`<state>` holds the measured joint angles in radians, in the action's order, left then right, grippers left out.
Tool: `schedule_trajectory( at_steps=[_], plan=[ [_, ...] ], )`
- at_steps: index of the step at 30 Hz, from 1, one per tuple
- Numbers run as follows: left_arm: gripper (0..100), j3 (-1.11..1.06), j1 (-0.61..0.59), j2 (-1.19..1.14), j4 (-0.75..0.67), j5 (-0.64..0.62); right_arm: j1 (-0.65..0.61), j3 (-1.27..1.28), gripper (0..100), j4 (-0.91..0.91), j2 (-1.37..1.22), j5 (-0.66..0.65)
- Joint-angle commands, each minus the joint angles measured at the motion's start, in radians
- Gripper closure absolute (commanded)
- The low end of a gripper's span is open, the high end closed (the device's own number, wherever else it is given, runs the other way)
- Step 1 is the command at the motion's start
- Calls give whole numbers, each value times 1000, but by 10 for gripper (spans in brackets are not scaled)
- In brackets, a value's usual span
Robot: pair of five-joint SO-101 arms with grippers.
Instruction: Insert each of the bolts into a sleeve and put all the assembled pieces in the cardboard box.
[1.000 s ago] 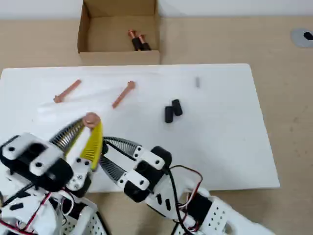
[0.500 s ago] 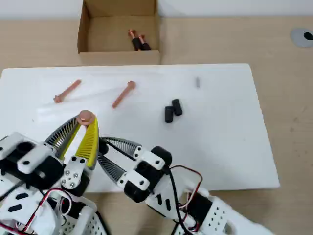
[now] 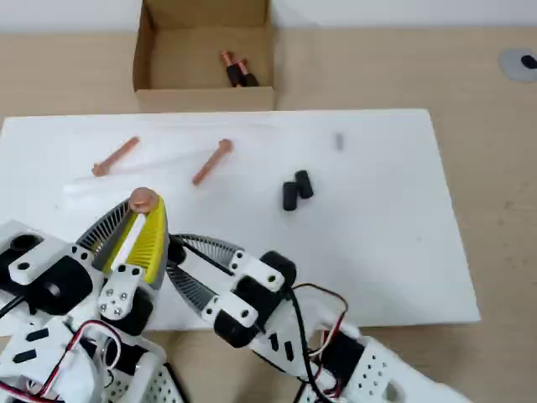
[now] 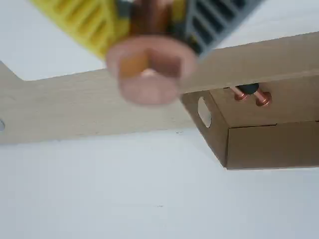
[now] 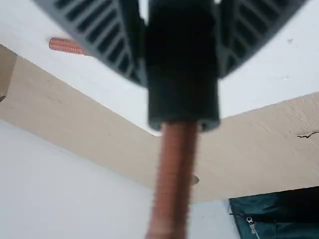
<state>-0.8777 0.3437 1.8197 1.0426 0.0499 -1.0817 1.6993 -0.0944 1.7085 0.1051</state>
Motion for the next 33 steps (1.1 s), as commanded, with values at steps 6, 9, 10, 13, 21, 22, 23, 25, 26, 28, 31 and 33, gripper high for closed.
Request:
schedule_trajectory(
  at_steps=[6,9,10,13,21,22,23,25,26,28,31,33],
  plan=[
    [994,44,-6,2,6,-9,-10,1,988,78,21,-5],
    [993,44,-6,2,15,-9,-10,1,988,81,21,-5],
    [990,44,-6,2,17,-9,-10,1,988,80,21,-5],
    [926,44,-6,2,28,-12,-10,1,989,80,21,-5],
    [895,44,-8,2,35,-15,-10,1,989,78,19,-5],
    [886,44,-8,2,38,-15,-10,1,989,78,18,-5],
    [874,44,-8,2,49,-15,-10,1,989,78,18,-6],
    [853,44,-8,2,86,-15,-10,1,989,78,16,-8],
    [847,44,-8,2,104,-15,-10,1,989,78,16,-8],
    [832,46,-14,2,129,-15,-10,1,989,78,15,-8],
    [816,66,-20,2,169,-15,-10,1,989,78,12,-8],
    [796,89,-54,2,196,-15,-10,1,989,78,12,-8]
  ],
)
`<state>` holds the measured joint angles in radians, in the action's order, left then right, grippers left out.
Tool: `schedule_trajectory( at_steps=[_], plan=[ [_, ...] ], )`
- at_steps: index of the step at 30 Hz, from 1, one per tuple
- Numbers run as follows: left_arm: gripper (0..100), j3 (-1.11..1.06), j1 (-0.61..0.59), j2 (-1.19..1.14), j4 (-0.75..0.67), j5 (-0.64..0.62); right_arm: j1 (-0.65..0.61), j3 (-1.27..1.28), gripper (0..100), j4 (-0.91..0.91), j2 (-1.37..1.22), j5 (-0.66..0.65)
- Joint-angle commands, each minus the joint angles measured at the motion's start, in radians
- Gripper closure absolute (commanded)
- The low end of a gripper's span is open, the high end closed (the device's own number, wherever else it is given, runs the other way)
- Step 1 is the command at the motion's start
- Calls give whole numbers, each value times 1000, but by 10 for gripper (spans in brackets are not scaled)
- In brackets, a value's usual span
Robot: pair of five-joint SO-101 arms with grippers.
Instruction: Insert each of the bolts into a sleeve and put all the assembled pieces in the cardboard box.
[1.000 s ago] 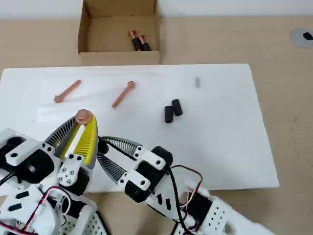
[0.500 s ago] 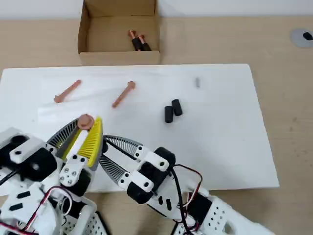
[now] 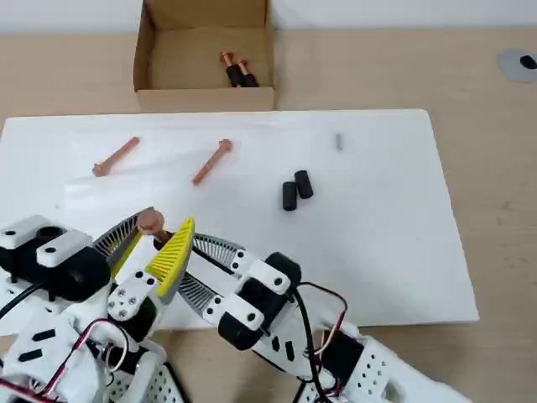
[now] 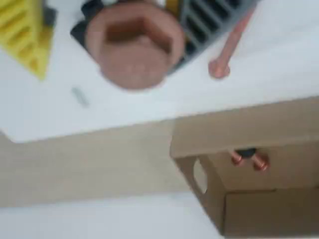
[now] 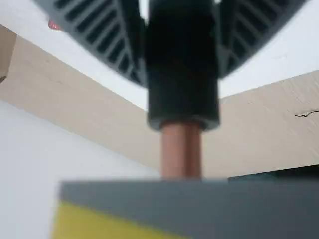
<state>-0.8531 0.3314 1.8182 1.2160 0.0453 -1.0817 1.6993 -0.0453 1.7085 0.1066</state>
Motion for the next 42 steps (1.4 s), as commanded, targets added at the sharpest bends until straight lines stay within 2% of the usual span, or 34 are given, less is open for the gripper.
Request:
schedule_trajectory(
  at_steps=[1,7,15,17,20,23,27,30,34,42],
  plan=[
    [784,71,-64,4,31,-8,-10,1,989,29,12,-9],
    [743,74,-226,4,35,-5,-10,1,989,28,12,-11],
    [743,112,-247,4,32,-15,-10,1,989,28,10,-11],
    [743,140,-247,4,31,-77,8,1,989,28,10,-11],
    [743,198,-250,-1,32,-170,114,1,989,11,8,-11],
    [756,273,-278,-62,52,-193,286,-1,989,-5,10,-9],
    [767,414,-377,-278,112,-195,435,-74,989,-8,8,-9],
    [764,534,-436,-466,207,-183,481,-176,989,-37,-22,-38],
    [768,605,-511,-653,285,-71,507,-378,989,-80,-189,-44],
    [768,578,-586,-802,281,-68,587,-958,989,-83,-808,-44]
  ],
)
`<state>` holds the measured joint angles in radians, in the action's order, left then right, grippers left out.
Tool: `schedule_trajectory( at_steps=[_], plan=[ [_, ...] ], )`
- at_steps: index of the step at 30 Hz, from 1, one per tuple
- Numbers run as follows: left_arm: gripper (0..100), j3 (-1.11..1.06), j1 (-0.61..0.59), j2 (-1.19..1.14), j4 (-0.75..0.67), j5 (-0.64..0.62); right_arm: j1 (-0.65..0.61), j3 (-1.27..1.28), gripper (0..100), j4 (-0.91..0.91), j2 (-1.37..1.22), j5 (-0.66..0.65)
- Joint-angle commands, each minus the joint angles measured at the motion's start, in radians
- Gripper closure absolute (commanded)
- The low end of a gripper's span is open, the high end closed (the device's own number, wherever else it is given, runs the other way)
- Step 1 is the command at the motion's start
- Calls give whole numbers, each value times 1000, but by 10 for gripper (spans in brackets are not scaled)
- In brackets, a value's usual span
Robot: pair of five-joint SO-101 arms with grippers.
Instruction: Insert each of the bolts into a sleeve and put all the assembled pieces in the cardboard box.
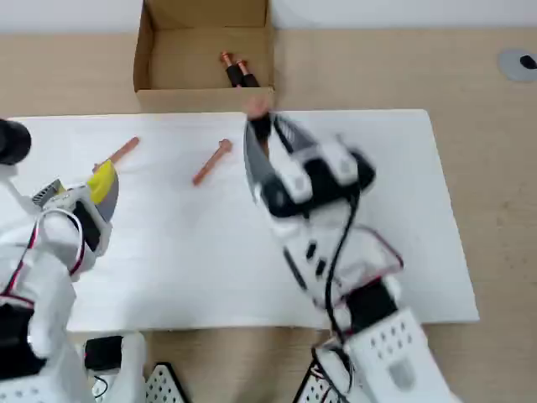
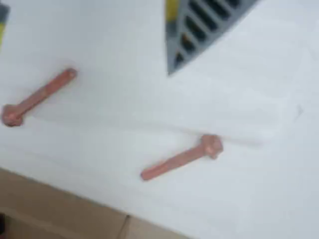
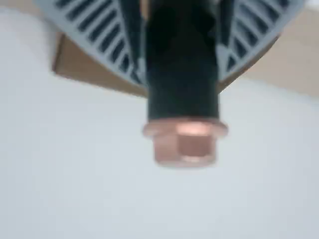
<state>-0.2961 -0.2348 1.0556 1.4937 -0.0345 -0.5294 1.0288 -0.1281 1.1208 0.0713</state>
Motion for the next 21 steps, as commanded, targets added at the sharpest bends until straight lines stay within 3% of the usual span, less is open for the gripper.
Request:
schedule_trajectory(
  at_steps=[1,5,11,21],
  plan=[
    [768,17,-20,-50,3,12,41,-361,989,0,-298,-9],
    [764,-34,-20,-74,3,14,59,-608,989,2,-579,-3],
    [765,-161,-14,-77,-12,15,99,-938,989,3,-964,161],
    [767,-437,-21,-74,-100,130,185,-1442,989,0,-1526,250]
  ],
)
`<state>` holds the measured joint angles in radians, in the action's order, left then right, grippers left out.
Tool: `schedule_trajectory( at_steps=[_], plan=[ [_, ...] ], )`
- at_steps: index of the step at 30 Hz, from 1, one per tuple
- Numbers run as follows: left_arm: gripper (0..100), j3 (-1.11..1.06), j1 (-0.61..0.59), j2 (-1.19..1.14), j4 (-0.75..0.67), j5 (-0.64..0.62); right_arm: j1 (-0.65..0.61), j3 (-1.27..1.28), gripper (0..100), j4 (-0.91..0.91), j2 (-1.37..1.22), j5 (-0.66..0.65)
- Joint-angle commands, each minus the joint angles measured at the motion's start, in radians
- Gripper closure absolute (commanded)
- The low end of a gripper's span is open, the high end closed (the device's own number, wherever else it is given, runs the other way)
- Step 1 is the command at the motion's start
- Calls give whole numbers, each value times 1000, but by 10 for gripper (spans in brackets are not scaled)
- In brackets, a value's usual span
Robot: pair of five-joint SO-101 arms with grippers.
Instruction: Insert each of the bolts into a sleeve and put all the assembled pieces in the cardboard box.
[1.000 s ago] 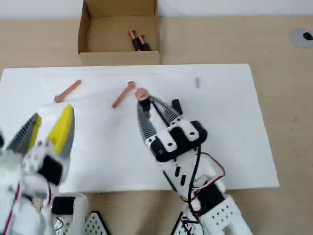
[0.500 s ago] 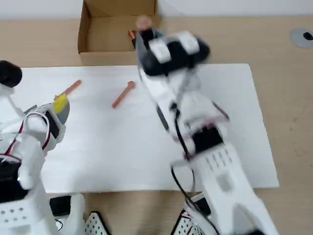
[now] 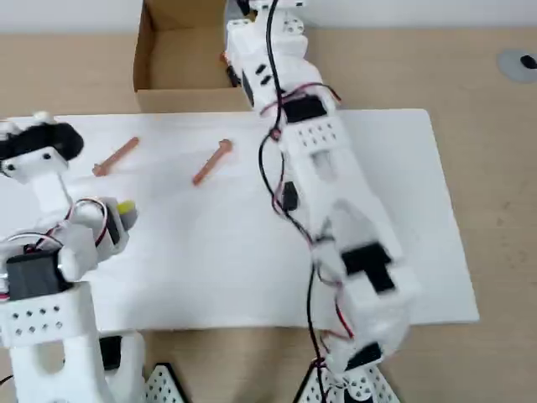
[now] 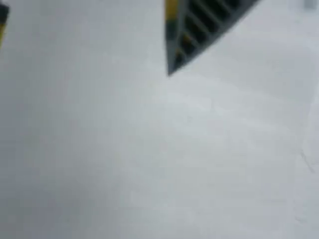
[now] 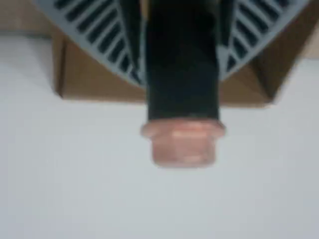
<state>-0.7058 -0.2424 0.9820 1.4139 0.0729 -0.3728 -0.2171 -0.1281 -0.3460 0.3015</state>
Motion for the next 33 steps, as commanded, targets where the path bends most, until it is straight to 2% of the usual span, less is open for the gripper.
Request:
schedule_trajectory(
  at_steps=[1,7,12,17,30,33],
  plan=[
    [767,-38,-14,1,-18,32,31,-225,989,0,-93,20],
    [768,-54,-14,5,0,110,27,-334,989,0,-245,20],
    [768,-55,-14,5,25,124,22,-355,988,-5,-348,12],
    [768,-52,-14,5,26,123,19,-363,986,-81,-430,-89],
    [768,-46,-14,5,26,123,19,-361,985,-124,-461,-106],
    [768,-44,-8,5,46,124,18,-361,942,-164,-458,-106]
  ],
)
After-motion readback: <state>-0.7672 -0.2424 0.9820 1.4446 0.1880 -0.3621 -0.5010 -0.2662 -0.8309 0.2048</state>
